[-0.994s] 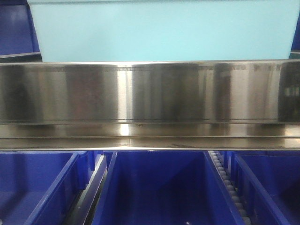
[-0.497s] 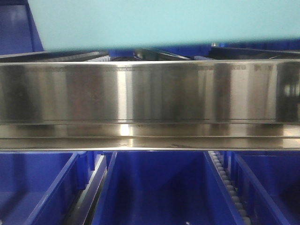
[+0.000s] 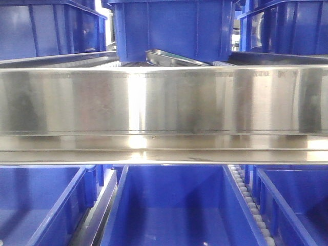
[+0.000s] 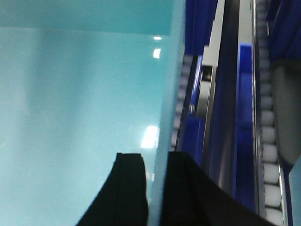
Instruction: Move two blue bins to right shelf middle
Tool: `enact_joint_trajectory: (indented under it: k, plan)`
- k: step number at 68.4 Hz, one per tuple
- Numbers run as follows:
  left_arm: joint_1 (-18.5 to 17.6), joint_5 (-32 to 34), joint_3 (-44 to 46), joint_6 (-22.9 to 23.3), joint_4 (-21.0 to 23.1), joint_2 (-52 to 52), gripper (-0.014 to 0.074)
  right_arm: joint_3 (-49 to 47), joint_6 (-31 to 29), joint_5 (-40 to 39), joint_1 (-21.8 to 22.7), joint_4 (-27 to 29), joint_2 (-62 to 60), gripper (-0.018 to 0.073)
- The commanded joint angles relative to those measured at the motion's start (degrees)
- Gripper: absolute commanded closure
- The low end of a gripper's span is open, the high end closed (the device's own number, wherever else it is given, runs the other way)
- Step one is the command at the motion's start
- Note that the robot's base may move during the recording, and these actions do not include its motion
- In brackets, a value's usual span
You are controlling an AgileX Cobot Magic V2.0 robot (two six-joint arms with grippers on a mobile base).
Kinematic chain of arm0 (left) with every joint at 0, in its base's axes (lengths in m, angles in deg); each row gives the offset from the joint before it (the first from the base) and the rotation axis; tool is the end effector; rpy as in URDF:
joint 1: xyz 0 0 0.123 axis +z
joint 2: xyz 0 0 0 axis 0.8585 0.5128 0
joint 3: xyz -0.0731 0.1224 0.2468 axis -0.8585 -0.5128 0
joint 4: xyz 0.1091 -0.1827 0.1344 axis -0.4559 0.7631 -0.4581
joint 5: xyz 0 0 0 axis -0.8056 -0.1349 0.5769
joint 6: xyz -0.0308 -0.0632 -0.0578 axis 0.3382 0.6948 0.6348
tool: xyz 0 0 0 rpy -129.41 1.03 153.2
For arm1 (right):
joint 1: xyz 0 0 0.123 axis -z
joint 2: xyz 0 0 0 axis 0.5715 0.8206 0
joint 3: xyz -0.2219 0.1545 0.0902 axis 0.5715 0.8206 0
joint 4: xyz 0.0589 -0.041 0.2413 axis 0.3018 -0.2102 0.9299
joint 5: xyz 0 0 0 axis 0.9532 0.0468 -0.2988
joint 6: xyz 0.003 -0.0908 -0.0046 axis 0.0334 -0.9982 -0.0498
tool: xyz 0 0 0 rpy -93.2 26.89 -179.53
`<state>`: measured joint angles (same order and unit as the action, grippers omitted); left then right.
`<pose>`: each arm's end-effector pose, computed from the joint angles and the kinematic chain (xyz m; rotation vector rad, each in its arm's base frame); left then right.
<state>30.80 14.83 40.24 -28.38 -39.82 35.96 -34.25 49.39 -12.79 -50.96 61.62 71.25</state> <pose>0.2659 -0.1446 0.4994 0.3252 2.2531 -0.3899 0.2607 0.0863 0.5049 -0.2501 2.1953 0.3501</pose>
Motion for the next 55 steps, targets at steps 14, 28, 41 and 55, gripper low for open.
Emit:
enact_joint_trajectory:
  k: [14, 28, 41, 55]
  plan:
    - [0.02, 0.32, 1.92, -0.8, -0.64, -1.04, 0.0707, -2.35, -1.2, -1.19, 0.47, -1.36, -0.85, 0.0712]
    - [0.02, 0.32, 1.92, -0.8, -0.97, -1.04, 0.0707, -2.35, -1.2, -1.7, 0.47, -1.36, -0.85, 0.0712]
    - [0.02, 0.32, 1.92, -0.8, -0.97, -1.04, 0.0707, -2.35, -1.2, -1.7, 0.47, -1.36, -0.85, 0.0712]
    - [0.02, 0.32, 1.92, -0.8, -0.97, -1.04, 0.0707, -2.35, -1.2, -1.7, 0.47, -1.36, -0.85, 0.0712]
